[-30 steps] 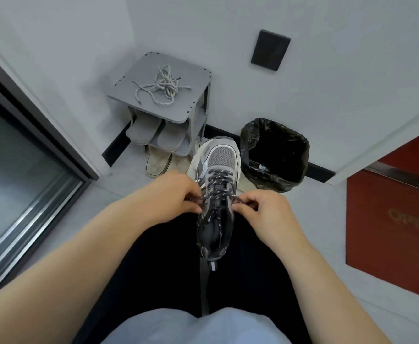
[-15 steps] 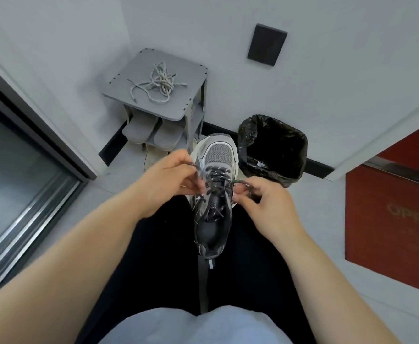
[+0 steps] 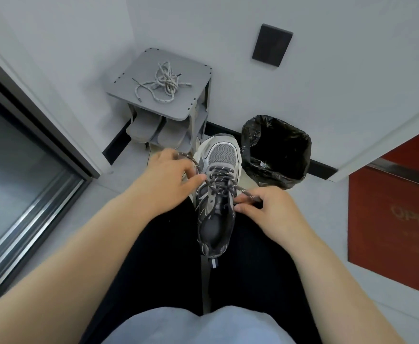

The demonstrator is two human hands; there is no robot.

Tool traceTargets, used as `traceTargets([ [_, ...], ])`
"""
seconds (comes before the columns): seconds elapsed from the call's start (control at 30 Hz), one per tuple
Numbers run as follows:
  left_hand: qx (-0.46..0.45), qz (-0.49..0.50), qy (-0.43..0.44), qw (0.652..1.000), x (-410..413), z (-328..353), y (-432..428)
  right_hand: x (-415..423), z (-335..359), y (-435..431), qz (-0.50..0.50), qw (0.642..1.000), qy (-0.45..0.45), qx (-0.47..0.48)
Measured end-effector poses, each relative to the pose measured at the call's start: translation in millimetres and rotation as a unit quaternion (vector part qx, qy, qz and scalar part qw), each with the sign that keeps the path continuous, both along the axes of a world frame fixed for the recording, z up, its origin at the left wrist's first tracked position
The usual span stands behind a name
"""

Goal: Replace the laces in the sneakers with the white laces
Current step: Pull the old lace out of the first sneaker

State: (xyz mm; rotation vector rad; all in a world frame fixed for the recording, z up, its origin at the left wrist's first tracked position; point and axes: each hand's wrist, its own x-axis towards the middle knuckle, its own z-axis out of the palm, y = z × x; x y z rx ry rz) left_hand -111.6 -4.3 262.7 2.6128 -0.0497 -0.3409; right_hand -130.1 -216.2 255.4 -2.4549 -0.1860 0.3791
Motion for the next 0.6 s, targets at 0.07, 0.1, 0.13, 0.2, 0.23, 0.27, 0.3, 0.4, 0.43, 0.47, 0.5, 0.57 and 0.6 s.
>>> traceTargets([
  [0.07, -0.017, 0.002, -0.102, 0.995, 0, 0, -3, 3, 6, -4, -0.01, 0.997, -0.062, -0.044],
  [0.1, -0.047, -0.018, -0.143, 0.988, 1, 0, -5, 5, 10, -6, -0.035, 0.994, -0.1, -0.037],
  [0.13, -0.072, -0.048, -0.157, 0.984, 3, 0, -7, 7, 16, -9, -0.074, 0.988, -0.137, 0.003],
  [0.2, -0.098, -0.095, -0.135, 0.981, 4, 1, -14, 11, 35, -16, -0.152, 0.965, -0.17, 0.134],
  [0.23, -0.103, -0.097, -0.104, 0.985, 3, 1, -18, 12, 46, -20, -0.159, 0.958, -0.165, 0.171],
  [0.27, -0.098, -0.092, -0.072, 0.988, 2, 0, -21, 12, 55, -24, -0.126, 0.968, -0.146, 0.161],
  [0.3, -0.091, -0.085, -0.051, 0.991, 2, -3, -22, 11, 63, -26, -0.065, 0.985, -0.109, 0.115],
  [0.4, -0.068, -0.065, -0.018, 0.995, 1, -10, -24, 5, 62, -27, 0.105, 0.994, 0.028, 0.021],
  [0.43, -0.055, -0.066, -0.02, 0.996, 1, -12, -24, 3, 58, -25, 0.106, 0.992, 0.049, 0.036],
  [0.47, -0.042, -0.068, -0.027, 0.996, 2, -13, -24, 2, 52, -22, 0.081, 0.991, 0.056, 0.088],
  [0.5, -0.038, -0.064, -0.037, 0.997, 1, -14, -24, 3, 47, -18, 0.038, 0.983, 0.062, 0.166],
  [0.57, -0.053, -0.051, -0.049, 0.996, 0, -14, -25, 3, 35, -5, -0.033, 0.962, 0.058, 0.266],
  [0.6, -0.057, -0.047, -0.052, 0.996, -1, -14, -26, 4, 28, 1, -0.052, 0.966, 0.031, 0.25],
])
